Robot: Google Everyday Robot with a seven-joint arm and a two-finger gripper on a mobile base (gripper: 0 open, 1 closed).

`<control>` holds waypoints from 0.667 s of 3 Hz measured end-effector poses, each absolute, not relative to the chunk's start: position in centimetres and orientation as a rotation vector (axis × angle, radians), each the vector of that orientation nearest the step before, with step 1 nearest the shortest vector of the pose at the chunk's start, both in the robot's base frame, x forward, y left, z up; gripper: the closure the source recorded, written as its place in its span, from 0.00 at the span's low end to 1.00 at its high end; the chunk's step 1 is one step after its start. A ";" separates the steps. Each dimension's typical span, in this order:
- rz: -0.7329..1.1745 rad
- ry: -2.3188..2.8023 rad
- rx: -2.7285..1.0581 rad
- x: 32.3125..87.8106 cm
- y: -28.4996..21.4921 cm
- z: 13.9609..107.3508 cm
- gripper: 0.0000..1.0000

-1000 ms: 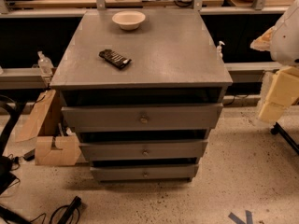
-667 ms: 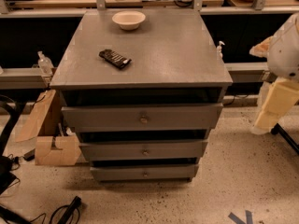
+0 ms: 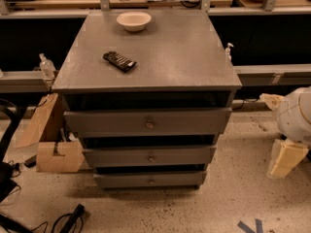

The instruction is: Open middle drawer

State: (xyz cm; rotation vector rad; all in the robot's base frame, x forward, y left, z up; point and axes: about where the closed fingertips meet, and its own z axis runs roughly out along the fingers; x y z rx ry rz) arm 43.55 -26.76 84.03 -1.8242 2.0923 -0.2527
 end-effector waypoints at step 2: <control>-0.392 1.967 -1.814 46.1 -27.4 80.3 0.00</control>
Offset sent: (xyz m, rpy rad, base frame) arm 0.0074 -0.0078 -0.0423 -0.0342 -0.0499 0.0427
